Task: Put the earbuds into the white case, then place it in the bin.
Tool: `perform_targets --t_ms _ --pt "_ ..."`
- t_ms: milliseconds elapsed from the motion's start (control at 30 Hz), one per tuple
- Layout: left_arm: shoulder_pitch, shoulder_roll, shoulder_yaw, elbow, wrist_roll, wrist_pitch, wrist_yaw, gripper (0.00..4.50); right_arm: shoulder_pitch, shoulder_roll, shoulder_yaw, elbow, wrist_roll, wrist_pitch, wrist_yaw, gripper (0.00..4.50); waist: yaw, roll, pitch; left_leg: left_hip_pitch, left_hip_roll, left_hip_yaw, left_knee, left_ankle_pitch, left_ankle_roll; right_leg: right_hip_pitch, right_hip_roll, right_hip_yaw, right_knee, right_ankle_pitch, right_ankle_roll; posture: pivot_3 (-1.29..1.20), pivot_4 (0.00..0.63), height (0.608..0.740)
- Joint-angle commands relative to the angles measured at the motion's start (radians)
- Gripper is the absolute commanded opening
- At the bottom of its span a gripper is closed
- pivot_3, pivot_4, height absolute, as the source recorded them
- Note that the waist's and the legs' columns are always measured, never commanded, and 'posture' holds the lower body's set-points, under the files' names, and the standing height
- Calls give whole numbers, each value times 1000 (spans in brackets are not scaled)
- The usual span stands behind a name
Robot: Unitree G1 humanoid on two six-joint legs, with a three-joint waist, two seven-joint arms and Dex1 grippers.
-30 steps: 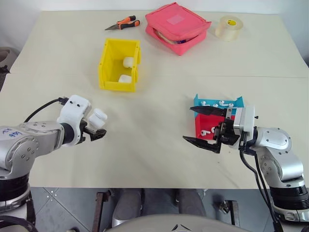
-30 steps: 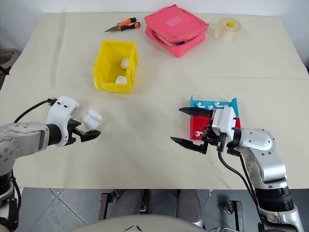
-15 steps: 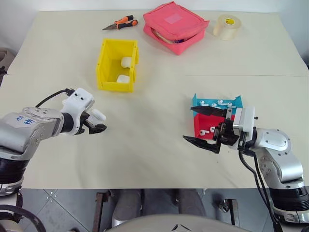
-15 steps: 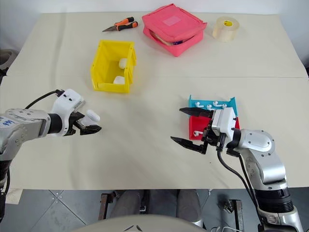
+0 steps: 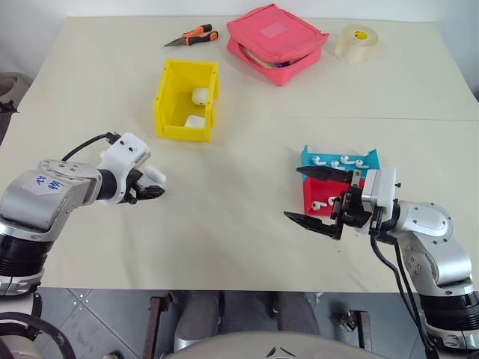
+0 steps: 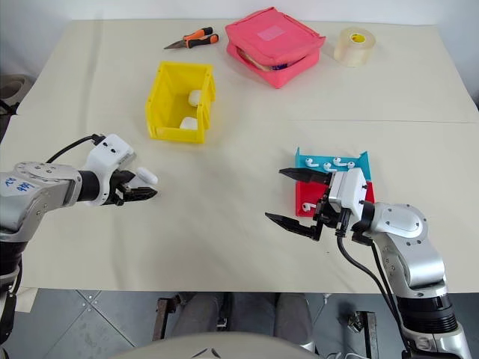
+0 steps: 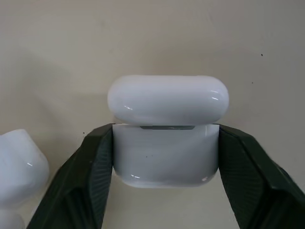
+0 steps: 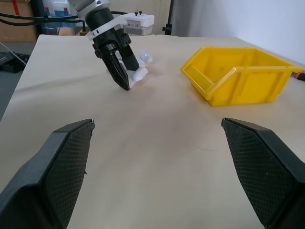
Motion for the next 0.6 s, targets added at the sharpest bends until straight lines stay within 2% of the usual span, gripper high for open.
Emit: perform_targets --t_ms 33,267,467,600 --pt "26 -21 22 -14 2 15 -14 2807 9 -9 -30 -40 10 -14 -3 4500 0 0 0 0 0 0 0 0 0 0 0 0 0 0 0 0 150 740" --pt "140 -57 140 -57 -21 -76 -46 2807 -14 -12 -25 -11 10 -15 13 4500 -7 0 0 0 0 0 0 0 0 0 0 0 0 0 0 0 150 740" --pt "323 -114 293 -66 -33 -356 -166 2807 -21 12 -7 -8 -1 -25 2 4500 -8 0 0 0 0 0 0 0 0 0 -1 0 -1 0 0 0 150 740" --pt "376 -127 336 -15 -13 -513 -231 2807 6 33 0 -18 -13 -37 -13 4500 -5 0 0 0 0 -1 -1 0 0 0 -1 -1 -2 0 0 0 150 740"
